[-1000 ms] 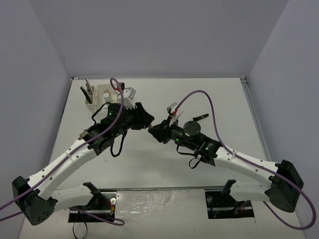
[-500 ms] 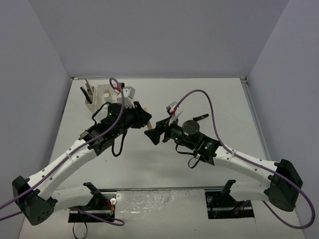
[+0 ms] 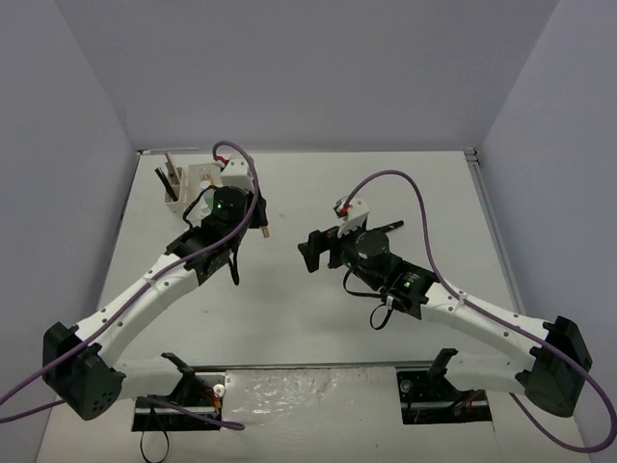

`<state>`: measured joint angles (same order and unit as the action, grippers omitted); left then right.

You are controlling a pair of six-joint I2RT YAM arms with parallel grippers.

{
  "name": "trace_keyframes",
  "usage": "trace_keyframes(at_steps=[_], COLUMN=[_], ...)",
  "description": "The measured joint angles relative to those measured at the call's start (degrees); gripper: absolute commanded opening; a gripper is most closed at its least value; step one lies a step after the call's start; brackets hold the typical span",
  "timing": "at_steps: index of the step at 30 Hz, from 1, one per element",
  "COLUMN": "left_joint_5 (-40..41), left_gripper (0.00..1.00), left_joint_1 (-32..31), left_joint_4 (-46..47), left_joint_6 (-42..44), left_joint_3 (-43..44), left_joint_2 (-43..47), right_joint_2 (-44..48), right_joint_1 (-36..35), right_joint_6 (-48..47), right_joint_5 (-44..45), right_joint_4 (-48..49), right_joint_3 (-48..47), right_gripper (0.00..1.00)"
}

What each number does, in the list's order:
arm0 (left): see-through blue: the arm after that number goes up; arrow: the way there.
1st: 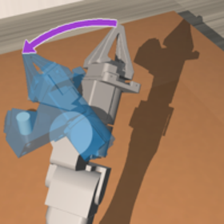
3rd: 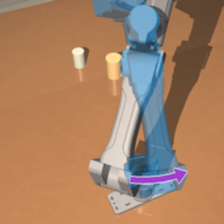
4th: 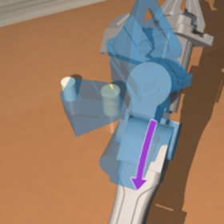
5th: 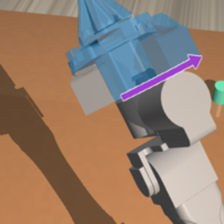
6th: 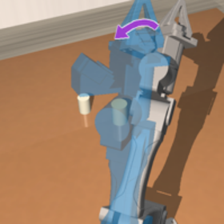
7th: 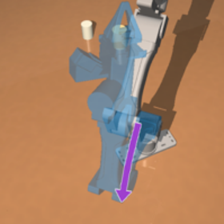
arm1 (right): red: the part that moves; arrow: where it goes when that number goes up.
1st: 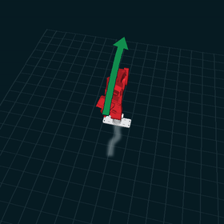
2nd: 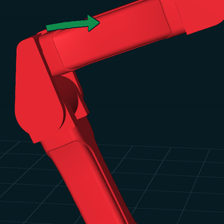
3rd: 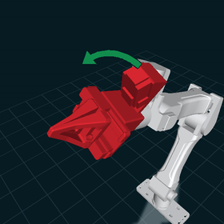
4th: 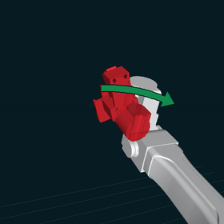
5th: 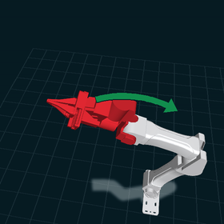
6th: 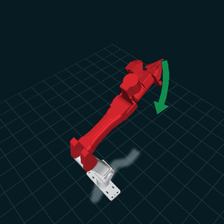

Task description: Organize the makeup

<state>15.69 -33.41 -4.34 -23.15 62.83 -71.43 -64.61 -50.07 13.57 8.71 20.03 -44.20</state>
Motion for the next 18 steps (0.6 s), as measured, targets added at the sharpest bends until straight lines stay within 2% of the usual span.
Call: trace_keyframes(at_steps=[6, 11, 18], left_joint_5=[3.70, 3.30, 2.04], left_gripper=[0.03, 0.03, 0.03], left_joint_1=[7.92, 11.41, 14.90], left_joint_4=[8.66, 14.50, 19.02], left_joint_6=[8.24, 12.52, 14.60], left_joint_3=[5.10, 9.74, 13.83], left_joint_2=[-9.32, -15.43, -22.04], right_joint_2=[6.92, 9.90, 10.90], right_joint_1=[4.58, 8.92, 9.88], right_joint_6=[-0.35, -0.40, -0.96], right_joint_5=[1.97, 1.92, 1.92], right_joint_4=[-2.26, -3.34, -4.70], right_joint_3=[3.74, 6.38, 7.83], right_gripper=[1.00, 1.00, 1.00])
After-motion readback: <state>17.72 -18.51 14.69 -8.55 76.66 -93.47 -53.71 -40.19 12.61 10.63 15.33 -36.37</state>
